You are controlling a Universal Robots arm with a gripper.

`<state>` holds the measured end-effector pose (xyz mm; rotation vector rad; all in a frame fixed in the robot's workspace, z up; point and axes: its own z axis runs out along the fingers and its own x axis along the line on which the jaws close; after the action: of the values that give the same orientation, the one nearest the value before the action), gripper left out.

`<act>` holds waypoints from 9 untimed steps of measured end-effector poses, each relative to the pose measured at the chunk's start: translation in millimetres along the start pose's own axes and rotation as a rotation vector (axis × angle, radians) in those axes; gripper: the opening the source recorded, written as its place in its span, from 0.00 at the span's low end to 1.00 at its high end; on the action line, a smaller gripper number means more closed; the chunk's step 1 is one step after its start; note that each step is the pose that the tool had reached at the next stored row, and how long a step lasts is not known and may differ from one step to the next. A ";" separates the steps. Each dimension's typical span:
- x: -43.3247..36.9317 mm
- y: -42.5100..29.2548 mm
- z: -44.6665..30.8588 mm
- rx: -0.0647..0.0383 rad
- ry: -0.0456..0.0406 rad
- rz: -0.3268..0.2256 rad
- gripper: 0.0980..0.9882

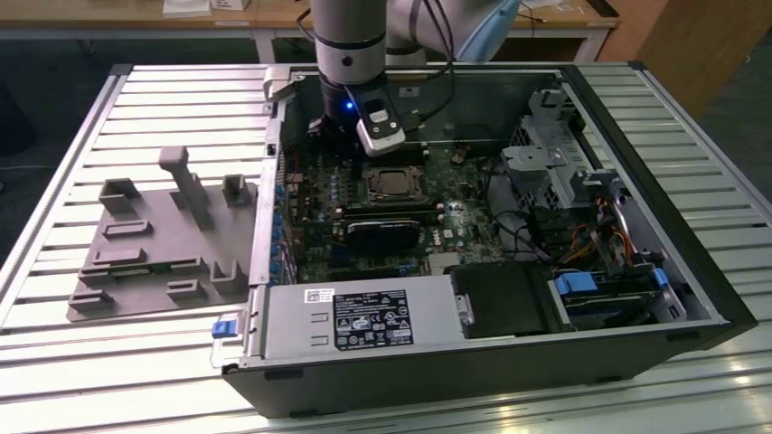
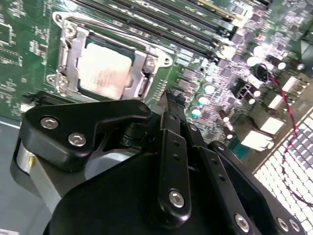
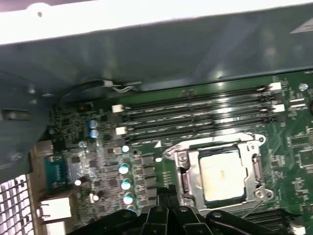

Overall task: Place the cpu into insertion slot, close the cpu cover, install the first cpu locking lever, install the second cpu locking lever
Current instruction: 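Install the first cpu locking lever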

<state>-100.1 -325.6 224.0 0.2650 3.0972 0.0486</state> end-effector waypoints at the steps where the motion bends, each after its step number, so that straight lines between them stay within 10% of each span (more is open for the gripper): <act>1: 0.6 -0.1 0.0 0.000 -0.0001 0.000 0.00; 9: 0.5 0.3 -11.4 0.000 -0.0013 0.000 0.00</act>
<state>-101.0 -325.6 235.3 0.2650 3.0958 0.0489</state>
